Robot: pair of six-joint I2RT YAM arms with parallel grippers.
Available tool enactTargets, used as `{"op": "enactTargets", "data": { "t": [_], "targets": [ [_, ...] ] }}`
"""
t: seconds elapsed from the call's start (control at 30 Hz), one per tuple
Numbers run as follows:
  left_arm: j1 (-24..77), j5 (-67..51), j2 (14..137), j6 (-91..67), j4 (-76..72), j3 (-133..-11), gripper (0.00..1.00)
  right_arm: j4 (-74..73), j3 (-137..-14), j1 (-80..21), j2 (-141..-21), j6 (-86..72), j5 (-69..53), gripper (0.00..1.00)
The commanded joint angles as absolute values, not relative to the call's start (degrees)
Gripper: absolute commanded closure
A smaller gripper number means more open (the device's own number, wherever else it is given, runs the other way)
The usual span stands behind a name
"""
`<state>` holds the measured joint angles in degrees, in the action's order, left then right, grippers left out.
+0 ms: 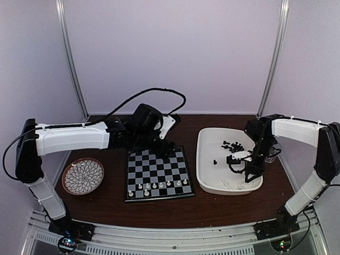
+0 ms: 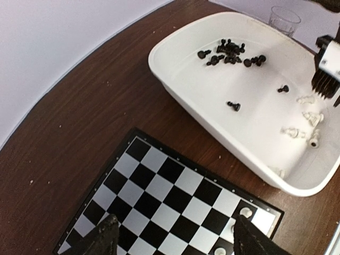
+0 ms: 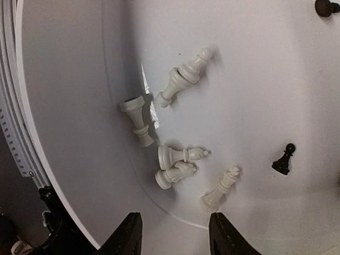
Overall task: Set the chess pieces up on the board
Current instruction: Pick up the chess pile from the storage box.
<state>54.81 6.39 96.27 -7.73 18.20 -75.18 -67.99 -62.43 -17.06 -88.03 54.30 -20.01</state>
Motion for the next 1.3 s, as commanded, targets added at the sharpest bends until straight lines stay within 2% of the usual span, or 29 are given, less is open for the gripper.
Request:
{"op": "enactTargets", "data": {
  "t": [0.0, 0.2, 0.33, 0.43, 0.53, 0.67, 0.83, 1.03, 1.27],
  "targets": [
    [54.9, 3.5, 97.1, -7.7, 17.7, -81.1, 0.26, -70.5, -63.4, -18.5, -91.4, 58.1, -17.8, 0.53],
    [52.6, 5.1, 97.6, -10.3, 18.3, -81.8, 0.26, -70.4, -68.7, -18.5, -92.5, 57.4, -20.3, 0.54],
    [44.3, 1.6, 100.1, -20.2, 22.9, -84.8, 0.27, -71.6, -74.3, -18.5, -94.7, 55.4, -21.6, 0.54],
    [38.0, -6.2, 100.3, -22.1, 20.7, -84.0, 0.35, -76.3, -80.7, -18.5, -96.9, 56.6, -24.1, 0.55],
    [37.9, -4.2, 100.2, -18.9, 20.4, -85.7, 0.34, -76.9, -83.0, -18.8, -96.6, 61.1, -24.5, 0.55],
    [37.9, -1.7, 100.7, -17.5, 29.4, -91.6, 0.33, -75.2, -81.1, -20.0, -97.3, 64.1, -23.6, 0.56],
    [37.9, 0.0, 101.2, -17.3, 38.9, -99.1, 0.34, -75.5, -83.8, -21.5, -100.8, 57.8, -25.2, 0.60],
    [37.9, 2.4, 106.8, -14.7, 49.8, -111.0, 0.37, -76.6, -83.5, -25.0, -106.9, 47.8, -27.5, 0.60],
    [37.9, 3.3, 107.1, -11.2, 53.0, -113.7, 0.37, -73.0, -83.3, -30.0, -110.9, 36.3, -18.7, 0.63]
  ]
}}
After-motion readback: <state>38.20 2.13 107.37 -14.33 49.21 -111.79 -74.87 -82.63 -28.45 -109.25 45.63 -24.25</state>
